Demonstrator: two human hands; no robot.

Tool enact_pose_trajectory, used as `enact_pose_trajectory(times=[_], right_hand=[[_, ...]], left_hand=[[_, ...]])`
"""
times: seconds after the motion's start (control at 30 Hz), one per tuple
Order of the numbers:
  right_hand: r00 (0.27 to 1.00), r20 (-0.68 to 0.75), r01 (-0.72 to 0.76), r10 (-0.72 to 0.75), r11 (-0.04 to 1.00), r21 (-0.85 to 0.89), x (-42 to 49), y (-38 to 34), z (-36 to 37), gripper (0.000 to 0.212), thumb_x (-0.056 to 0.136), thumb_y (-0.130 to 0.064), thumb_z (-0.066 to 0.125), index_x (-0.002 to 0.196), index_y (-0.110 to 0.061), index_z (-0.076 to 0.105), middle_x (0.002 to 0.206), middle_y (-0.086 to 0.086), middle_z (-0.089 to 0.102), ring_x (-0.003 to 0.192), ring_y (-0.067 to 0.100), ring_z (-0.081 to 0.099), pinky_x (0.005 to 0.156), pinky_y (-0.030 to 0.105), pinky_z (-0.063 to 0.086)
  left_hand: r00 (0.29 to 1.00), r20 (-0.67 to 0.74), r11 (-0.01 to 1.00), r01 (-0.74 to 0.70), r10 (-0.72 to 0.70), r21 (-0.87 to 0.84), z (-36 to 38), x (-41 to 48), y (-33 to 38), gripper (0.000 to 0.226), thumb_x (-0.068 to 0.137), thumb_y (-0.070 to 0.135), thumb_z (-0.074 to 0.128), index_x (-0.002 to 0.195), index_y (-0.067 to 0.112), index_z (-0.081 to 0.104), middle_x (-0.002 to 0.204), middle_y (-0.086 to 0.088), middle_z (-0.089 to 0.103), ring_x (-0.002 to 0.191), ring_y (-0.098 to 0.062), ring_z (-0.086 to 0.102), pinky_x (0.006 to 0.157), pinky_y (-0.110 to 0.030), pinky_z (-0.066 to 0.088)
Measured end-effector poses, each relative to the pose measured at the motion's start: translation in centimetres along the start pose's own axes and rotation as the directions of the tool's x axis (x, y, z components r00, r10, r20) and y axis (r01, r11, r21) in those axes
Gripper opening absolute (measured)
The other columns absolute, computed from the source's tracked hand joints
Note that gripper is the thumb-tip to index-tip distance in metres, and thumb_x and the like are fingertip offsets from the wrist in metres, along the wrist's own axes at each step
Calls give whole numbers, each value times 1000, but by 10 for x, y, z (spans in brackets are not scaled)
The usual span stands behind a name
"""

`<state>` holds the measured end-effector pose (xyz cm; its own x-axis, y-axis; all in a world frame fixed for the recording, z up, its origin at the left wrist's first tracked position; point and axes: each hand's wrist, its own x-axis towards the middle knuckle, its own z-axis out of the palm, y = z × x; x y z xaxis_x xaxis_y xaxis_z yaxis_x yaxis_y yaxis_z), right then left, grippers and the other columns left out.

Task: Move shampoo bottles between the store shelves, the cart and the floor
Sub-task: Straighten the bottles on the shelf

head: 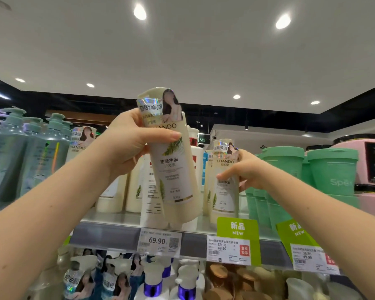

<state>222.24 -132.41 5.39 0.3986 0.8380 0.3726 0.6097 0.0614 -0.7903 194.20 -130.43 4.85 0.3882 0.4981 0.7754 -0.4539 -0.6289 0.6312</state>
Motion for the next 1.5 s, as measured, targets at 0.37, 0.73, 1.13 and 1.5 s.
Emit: enact_pose_trajectory(times=[0.37, 0.73, 1.13, 1.5], right_hand=[[940, -147, 299, -308, 951, -79, -78, -116, -10, 44, 55, -10, 78, 97, -8, 65, 88, 6, 74, 81, 24, 70, 76, 41, 54], [893, 95, 430, -439, 897, 99, -98, -178, 85, 58, 47, -11, 88, 101, -17, 66, 96, 5, 74, 91, 23, 71, 74, 37, 59], [917, -46, 391, -396, 917, -80, -99, -159, 187, 92, 55, 8, 82, 125, -36, 42, 118, -4, 63, 103, 19, 65, 86, 46, 55], [948, -216, 190, -234, 960, -207, -74, -157, 209, 87, 53, -12, 89, 126, -17, 43, 109, 3, 62, 99, 25, 64, 85, 46, 55]], left_hand=[[1000, 26, 999, -17, 18, -33, -71, 5, 15, 57, 54, 6, 76, 110, 0, 65, 92, -11, 74, 84, -23, 72, 72, -33, 59], [983, 171, 997, -70, 66, 15, -181, 12, 33, 51, 59, -2, 73, 108, 4, 62, 92, -8, 72, 86, -23, 71, 71, -33, 58], [969, 243, 994, 24, -50, 107, -223, 9, -27, 67, 59, -1, 79, 120, 12, 54, 108, -11, 70, 101, -25, 68, 89, -44, 53], [977, 157, 964, 102, -143, 244, -226, 24, -47, 57, 54, 14, 88, 105, 16, 63, 93, -1, 75, 85, -17, 73, 78, -42, 58]])
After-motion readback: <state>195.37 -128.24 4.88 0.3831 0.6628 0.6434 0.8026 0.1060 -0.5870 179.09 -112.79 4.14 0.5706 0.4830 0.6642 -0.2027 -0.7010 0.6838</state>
